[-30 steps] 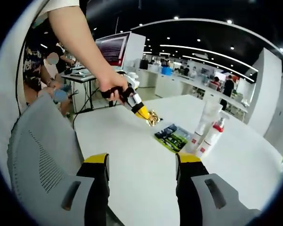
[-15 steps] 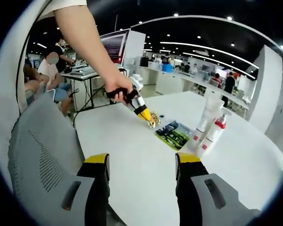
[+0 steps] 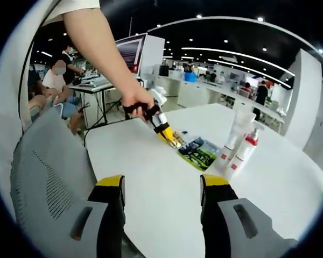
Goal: Arrange the skincare products in the storage area until every visible bottle or jar stands upright without overlapping.
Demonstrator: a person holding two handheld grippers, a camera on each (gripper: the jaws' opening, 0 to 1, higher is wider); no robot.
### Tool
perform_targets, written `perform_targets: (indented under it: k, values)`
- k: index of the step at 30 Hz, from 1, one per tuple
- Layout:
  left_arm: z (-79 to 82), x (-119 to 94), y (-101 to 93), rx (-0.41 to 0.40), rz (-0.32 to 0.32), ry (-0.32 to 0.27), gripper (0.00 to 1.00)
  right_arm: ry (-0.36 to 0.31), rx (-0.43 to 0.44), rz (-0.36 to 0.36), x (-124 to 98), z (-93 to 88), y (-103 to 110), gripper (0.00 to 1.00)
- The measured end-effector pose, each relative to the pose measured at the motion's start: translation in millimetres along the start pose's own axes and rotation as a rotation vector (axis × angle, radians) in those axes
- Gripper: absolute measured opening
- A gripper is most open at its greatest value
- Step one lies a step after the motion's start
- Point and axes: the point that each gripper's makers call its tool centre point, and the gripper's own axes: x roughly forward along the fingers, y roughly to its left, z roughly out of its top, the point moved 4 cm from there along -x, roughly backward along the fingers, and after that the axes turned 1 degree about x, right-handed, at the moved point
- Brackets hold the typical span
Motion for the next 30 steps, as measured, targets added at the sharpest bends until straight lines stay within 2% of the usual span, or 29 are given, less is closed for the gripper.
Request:
perform_targets:
  k: [4,8,11,16,20,25,30]
  values:
    - [-3.1,-4,-0.9,0.040,0.035,0.015,0.09,-0.002,-0.004,0.002,0,0.4,1,0.54]
    - [-0.9,-8,6.5,0.070,0.065,0.029,0.08,-0.001,-0.003,0.002,0,-0.1,1,0.54]
    - [2.6,-12,18.7,0.106,0.088,0.056,0.04,0.000,-0.005,0.002,1,-0.1,1,0.54]
    - [11.5,-15,34.0,0.143,0.115,0.065,0.05,0.005,-0.009,0.010,2,-0.6,2,0.54]
    - [20.1,-19,41.2,0.118,0.120,0.051,0.07,0.007,-0.010,0.008,2,-0.8,2,0.54]
    - [27.8,-22,43.1,0.131,0.135,0.030,0.08,0.007,-0.010,0.003,2,-0.6,1,0.54]
    - [41.3,-25,35.4,0.170,0.127,-0.061,0.10,0.004,-0.014,0.000,1,0.0,1,0.54]
